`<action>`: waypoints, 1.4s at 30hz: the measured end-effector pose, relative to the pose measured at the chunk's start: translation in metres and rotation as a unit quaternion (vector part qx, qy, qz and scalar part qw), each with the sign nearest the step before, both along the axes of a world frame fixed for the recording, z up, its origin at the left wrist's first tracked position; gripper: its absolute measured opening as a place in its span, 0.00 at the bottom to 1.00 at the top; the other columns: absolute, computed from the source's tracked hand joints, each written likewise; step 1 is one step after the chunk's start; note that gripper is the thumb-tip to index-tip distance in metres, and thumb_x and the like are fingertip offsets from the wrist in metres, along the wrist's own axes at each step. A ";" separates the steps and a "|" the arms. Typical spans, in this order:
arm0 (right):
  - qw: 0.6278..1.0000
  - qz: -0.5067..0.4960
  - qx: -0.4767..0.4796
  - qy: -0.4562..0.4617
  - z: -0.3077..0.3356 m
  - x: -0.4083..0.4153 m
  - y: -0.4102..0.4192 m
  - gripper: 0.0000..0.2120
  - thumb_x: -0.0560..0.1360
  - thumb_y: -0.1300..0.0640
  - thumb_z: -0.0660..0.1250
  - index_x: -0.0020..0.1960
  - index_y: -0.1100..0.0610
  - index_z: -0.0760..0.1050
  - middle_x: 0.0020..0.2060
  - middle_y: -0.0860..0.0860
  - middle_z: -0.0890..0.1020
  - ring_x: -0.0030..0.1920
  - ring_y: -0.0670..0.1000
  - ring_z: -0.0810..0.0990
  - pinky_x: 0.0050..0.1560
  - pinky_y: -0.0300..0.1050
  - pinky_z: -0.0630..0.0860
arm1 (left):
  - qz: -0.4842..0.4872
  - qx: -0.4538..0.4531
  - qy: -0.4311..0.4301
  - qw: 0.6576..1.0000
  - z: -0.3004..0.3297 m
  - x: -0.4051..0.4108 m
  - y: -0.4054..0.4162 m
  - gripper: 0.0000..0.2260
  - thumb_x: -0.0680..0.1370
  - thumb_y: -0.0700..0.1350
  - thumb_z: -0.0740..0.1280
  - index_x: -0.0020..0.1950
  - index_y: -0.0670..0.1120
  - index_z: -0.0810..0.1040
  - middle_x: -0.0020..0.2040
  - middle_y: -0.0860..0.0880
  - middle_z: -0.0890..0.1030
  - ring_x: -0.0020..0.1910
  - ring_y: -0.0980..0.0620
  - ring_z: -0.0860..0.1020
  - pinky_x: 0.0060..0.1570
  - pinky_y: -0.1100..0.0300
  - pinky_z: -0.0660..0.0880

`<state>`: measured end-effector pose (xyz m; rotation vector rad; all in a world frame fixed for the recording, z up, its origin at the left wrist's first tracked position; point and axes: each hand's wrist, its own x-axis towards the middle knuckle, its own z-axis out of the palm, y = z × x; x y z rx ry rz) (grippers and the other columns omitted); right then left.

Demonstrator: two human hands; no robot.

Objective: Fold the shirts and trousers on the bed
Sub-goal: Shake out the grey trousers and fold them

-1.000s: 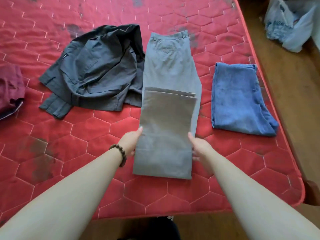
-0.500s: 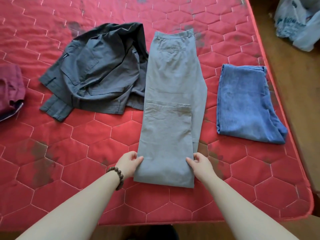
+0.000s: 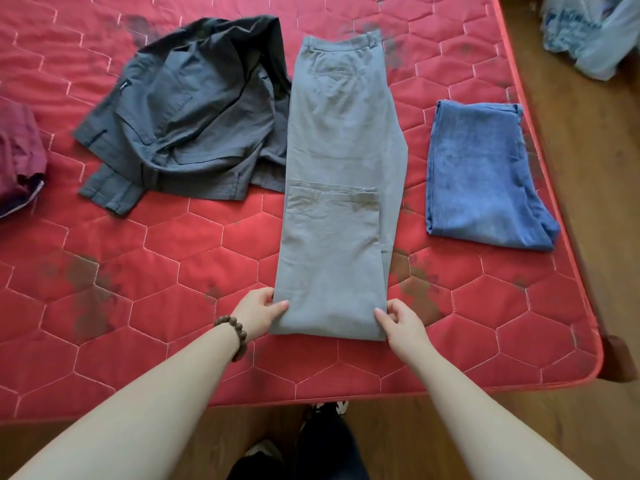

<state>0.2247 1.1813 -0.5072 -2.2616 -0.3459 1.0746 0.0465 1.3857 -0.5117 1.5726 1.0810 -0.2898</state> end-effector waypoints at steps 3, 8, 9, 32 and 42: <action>1.000 -0.011 -0.025 -0.009 -0.008 -0.004 -0.007 0.06 0.78 0.56 0.64 0.46 0.59 0.74 0.33 0.49 0.74 0.36 0.49 0.71 0.34 0.40 0.65 | -0.020 0.018 0.037 0.999 -0.006 -0.002 -0.006 0.06 0.77 0.43 0.66 0.52 0.43 0.80 0.48 0.46 0.84 0.48 0.47 0.82 0.51 0.51 0.77; 0.994 -0.027 -0.068 -0.084 -0.007 -0.017 -0.003 0.11 0.76 0.57 0.65 0.58 0.56 0.72 0.46 0.51 0.79 0.49 0.55 0.76 0.43 0.46 0.70 | 0.077 0.146 0.086 0.982 -0.005 0.005 -0.026 0.09 0.75 0.43 0.67 0.54 0.44 0.74 0.45 0.47 0.79 0.48 0.44 0.78 0.47 0.55 0.72; 0.981 -0.007 -0.084 -0.173 -0.007 -0.020 0.000 0.15 0.75 0.57 0.66 0.61 0.57 0.71 0.51 0.52 0.77 0.53 0.56 0.75 0.49 0.48 0.71 | 0.084 0.227 0.075 0.967 -0.004 0.007 -0.029 0.10 0.75 0.42 0.67 0.55 0.44 0.73 0.48 0.45 0.78 0.49 0.43 0.76 0.48 0.53 0.71; 0.837 0.286 0.069 -0.462 -0.064 0.013 0.080 0.18 0.73 0.55 0.60 0.61 0.59 0.75 0.58 0.56 0.78 0.62 0.57 0.74 0.71 0.60 0.58 | -0.246 0.518 -0.068 0.817 -0.056 0.098 -0.020 0.18 0.75 0.48 0.58 0.60 0.43 0.78 0.59 0.43 0.79 0.59 0.41 0.75 0.59 0.48 0.65; 0.809 0.385 -0.008 -0.444 -0.071 0.085 0.114 0.31 0.76 0.39 0.55 0.76 0.47 0.58 0.77 0.52 0.57 0.77 0.53 0.53 0.74 0.65 0.47 | -0.353 0.530 -0.020 0.771 -0.068 0.132 0.067 0.30 0.77 0.62 0.53 0.78 0.53 0.57 0.78 0.49 0.56 0.77 0.46 0.52 0.74 0.42 0.50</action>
